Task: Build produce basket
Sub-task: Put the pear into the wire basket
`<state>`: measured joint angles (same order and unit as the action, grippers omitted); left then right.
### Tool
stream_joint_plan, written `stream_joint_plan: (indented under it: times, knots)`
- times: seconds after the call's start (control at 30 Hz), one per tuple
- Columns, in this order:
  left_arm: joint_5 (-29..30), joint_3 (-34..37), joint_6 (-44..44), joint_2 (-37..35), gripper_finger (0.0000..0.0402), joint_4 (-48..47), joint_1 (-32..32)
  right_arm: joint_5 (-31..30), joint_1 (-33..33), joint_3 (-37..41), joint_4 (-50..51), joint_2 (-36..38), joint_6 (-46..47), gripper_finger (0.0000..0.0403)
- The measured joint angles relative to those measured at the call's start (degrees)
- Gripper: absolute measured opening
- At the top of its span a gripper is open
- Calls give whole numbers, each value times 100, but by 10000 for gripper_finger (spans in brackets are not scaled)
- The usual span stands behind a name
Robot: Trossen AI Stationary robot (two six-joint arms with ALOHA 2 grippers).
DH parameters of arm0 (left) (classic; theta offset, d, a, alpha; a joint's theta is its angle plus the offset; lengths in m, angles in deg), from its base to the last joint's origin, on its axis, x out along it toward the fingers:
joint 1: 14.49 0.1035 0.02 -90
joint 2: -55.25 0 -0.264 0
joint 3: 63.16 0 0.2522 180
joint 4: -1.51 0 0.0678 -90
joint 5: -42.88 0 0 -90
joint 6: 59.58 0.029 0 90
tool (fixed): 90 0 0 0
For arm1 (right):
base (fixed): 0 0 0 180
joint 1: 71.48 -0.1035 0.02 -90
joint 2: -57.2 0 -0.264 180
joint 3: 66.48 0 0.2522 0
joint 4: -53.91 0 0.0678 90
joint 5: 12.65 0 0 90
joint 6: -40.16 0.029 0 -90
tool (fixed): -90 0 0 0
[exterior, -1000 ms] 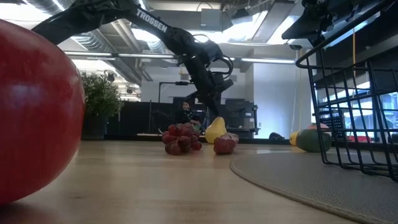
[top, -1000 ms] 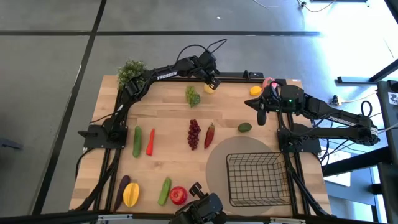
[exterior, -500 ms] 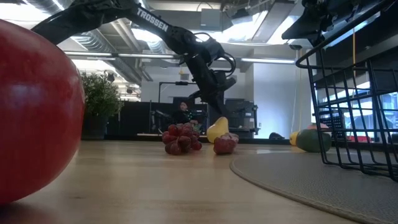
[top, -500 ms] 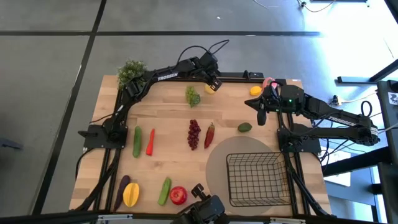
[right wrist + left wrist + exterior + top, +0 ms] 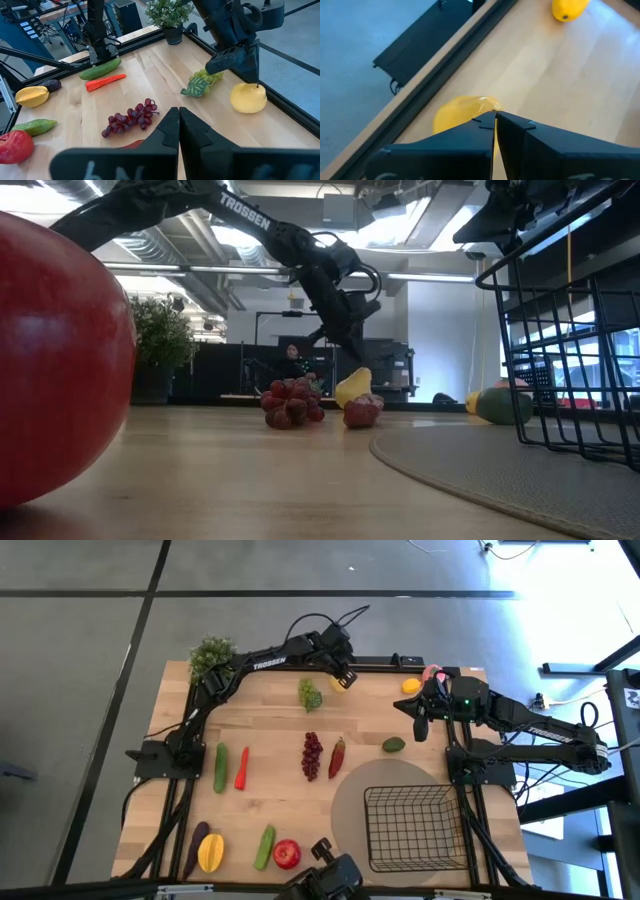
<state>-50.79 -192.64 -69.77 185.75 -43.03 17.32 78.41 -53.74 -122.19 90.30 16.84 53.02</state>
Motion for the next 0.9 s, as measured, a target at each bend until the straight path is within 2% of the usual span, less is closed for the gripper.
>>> stream_joint_plan:
  times: [0.6,0.9]
  knots:
    - [-50,0,14,-6,0,-49,3,0,0,0,0,-2,-4,0]
    - [-151,-883,700,-20,0,-1293,-107,4,-1,0,0,0,-7,0]
